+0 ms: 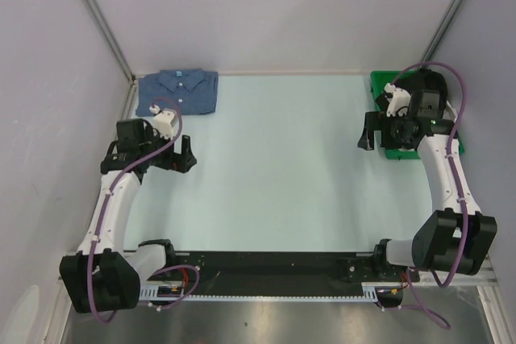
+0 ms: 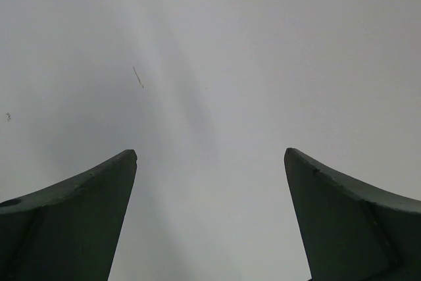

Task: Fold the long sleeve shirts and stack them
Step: Grab the shirt from the pile

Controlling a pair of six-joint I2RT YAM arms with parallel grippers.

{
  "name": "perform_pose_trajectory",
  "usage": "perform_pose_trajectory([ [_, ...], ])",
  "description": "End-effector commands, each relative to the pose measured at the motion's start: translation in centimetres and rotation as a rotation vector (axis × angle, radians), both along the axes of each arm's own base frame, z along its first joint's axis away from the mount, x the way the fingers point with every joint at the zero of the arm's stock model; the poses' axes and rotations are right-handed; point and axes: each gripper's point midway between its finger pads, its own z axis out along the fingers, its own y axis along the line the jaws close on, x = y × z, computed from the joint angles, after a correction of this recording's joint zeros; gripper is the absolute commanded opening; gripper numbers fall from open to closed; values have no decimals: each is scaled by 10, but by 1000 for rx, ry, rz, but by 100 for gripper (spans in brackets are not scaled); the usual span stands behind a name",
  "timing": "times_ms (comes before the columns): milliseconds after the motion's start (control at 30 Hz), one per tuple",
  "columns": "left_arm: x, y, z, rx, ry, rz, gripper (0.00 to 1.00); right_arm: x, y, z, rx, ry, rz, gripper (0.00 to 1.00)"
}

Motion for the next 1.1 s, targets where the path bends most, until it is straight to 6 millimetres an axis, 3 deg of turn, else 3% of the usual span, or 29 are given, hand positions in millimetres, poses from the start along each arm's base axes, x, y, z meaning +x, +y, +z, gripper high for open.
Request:
perform_pose_trajectory([
  [0,2,-3,22,37,-58,-44,99,7,-1,15,-34,-49,13,100],
  [200,5,-5,26,42,-58,-73,100,29,-2,30,-51,-67,46,100],
  [333,7,-6,33,63,-79,-105,99,59,-20,53,-122,-113,32,100],
  [600,18,-13,52,59,-95,-137,99,134,-108,103,-318,-293,-114,100],
  [700,19,-18,55,33,-80,-145,99,164,-132,98,-391,-314,-140,100],
  [833,19,-14,48,54,-67,-130,99,201,-164,69,-489,-281,-151,100],
  [933,18,-8,44,94,-60,-115,99,220,-176,53,-508,-270,-166,100],
  [1067,14,-2,44,127,-65,-105,99,241,-173,11,-523,-213,-121,100],
])
